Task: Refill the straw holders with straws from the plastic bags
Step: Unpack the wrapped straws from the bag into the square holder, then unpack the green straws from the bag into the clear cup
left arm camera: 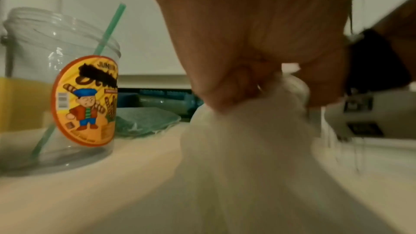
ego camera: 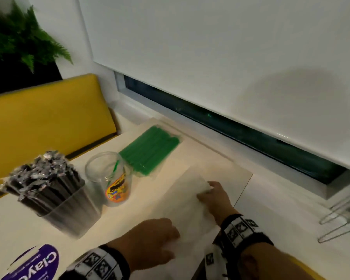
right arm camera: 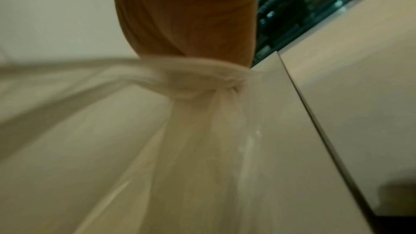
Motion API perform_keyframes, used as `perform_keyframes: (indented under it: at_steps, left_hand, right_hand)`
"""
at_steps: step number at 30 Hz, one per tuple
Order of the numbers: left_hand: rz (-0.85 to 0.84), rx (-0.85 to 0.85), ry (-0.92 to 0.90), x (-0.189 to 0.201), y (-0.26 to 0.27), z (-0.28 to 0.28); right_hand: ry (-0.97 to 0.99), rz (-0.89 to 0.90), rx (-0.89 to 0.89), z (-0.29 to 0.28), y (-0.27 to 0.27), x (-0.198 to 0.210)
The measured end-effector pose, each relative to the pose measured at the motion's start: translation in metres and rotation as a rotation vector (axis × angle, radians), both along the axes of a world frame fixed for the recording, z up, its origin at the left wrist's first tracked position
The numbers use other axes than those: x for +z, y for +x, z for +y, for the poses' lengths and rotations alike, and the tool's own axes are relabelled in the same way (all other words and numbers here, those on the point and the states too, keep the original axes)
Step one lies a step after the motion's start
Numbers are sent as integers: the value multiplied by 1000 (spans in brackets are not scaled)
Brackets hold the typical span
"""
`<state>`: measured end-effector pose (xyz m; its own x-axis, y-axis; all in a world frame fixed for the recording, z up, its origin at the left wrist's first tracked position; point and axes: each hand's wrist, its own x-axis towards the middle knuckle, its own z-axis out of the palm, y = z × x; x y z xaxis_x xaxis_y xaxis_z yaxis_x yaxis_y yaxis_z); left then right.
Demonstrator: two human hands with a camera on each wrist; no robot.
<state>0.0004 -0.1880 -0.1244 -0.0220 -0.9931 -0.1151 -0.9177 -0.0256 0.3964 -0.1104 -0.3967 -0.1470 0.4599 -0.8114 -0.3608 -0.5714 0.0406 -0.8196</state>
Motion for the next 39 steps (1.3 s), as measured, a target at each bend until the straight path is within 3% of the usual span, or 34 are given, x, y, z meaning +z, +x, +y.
perform_keyframes:
  at_steps: [2,4,6,7,8,10,12,16,19,22,26,31,33,35,37,39]
  left_hand:
    - [280,107,84,12,1,-7]
    - [704,462,-153,21,4,-14]
    - [740,942,-563,12,18,-18]
    - [740,1097,-600,6,24,-19]
    - [804,1151,-519,-1,28,-21]
    - [973,1054,-230,-10,28,-24]
    - [984,987,-58,-13,22,-29]
    - [973,1038,-22,-16,18,-42]
    - [1222,1093,-44,-14,18,-46]
    - [1316,1122,-106,-12,24,-47]
    - [1264,1150,-247,-8,28,-46]
    - [994,1084,-385,2,22,-47]
    - [892,1056,-376,-2,26,-46]
    - [762,1030,-368,-6,28,-45]
    - [533,990,-328,-8,25,-48]
    - [150,900,-233,-3,16,-52]
  right_hand:
    - [124,-298,-134,-21,-5,12]
    - [273,-491,-156,-35,-10,27]
    - [374,-608,-103,-45,-13,34]
    - [405,-656,-77,-48,-15,34]
    - [426,-697,-61,-52,-16,34]
    - [459,-762,-68,-55,-15,36]
    - [491,-843,-122,-56,-12,38]
    - [492,-948,-186,-54,-4,43]
    - [352,-719,39,-52,-8,46]
    - [237,-386,297,-56,-21,39]
    - [61,-32,609,-56,-29,34]
    - [-150,-55,606,-54,-27,47]
    - [-250,91,747,-53,-27,51]
    - [-368,345,875,-56,-24,53]
    - [-546,535,895,-53,-14,50]
    - [-751,584,889,-48,-4,46]
